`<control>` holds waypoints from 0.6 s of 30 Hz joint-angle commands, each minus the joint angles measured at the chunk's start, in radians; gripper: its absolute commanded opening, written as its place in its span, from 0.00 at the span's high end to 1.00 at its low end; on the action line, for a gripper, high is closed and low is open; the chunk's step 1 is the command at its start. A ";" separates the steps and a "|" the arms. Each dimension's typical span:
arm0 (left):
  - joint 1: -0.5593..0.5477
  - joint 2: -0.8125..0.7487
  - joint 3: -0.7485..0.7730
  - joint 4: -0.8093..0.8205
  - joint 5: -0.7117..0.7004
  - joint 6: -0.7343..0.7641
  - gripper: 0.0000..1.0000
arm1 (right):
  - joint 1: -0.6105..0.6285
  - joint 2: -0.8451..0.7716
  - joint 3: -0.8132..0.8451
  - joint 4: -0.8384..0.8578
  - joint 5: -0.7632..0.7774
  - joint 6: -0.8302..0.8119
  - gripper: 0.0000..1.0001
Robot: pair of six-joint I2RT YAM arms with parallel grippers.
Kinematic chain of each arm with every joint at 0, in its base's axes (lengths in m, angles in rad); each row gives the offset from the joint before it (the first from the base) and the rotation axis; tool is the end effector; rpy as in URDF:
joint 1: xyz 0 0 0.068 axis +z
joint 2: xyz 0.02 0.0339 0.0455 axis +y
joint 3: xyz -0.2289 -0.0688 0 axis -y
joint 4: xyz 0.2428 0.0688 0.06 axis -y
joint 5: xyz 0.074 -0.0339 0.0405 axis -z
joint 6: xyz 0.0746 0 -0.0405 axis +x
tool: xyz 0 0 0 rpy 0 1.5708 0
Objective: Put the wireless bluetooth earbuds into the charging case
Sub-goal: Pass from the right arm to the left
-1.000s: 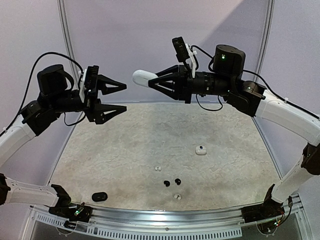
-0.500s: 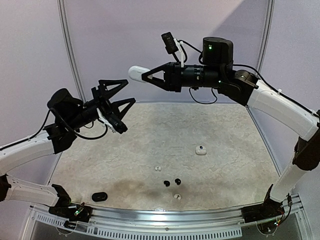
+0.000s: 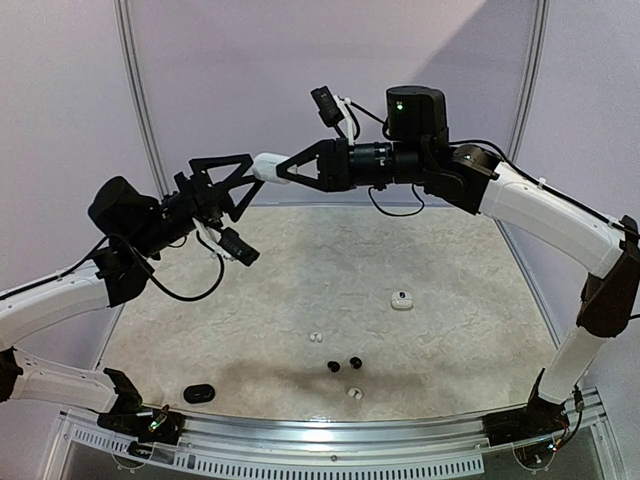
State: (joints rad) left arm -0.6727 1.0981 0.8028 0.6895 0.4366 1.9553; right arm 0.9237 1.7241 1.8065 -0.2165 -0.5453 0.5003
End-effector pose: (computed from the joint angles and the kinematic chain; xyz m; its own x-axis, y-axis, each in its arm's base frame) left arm 0.2121 -0.2093 0.3584 0.6938 0.5213 0.4969 -0.6048 0.0472 0.7950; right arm 0.2275 0.3652 0.4011 -0.5466 -0.0431 -0.8363 -0.8318 0.1436 0.5362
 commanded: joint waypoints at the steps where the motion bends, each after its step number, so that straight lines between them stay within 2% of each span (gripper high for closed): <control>1: -0.008 0.008 0.028 -0.059 -0.013 0.054 0.24 | 0.007 0.035 -0.004 0.061 -0.046 0.069 1.00; 8: -0.011 0.013 0.079 -0.127 -0.051 0.059 0.39 | 0.016 0.057 -0.003 0.058 -0.058 0.080 1.00; 15: -0.019 -0.002 0.050 -0.124 -0.039 0.042 0.90 | 0.017 0.069 0.005 0.054 -0.050 0.077 1.00; 17: -0.019 -0.005 0.045 -0.126 -0.044 0.032 1.00 | 0.016 0.071 0.009 0.047 -0.043 0.072 1.00; 18: -0.019 -0.008 0.043 -0.127 -0.046 0.023 1.00 | 0.016 0.072 0.010 0.046 -0.039 0.071 1.00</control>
State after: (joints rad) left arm -0.6743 1.0969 0.8520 0.5743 0.3920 2.0159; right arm 0.9291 1.7649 1.8076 -0.1482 -0.6193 0.6056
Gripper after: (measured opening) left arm 0.231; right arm 0.231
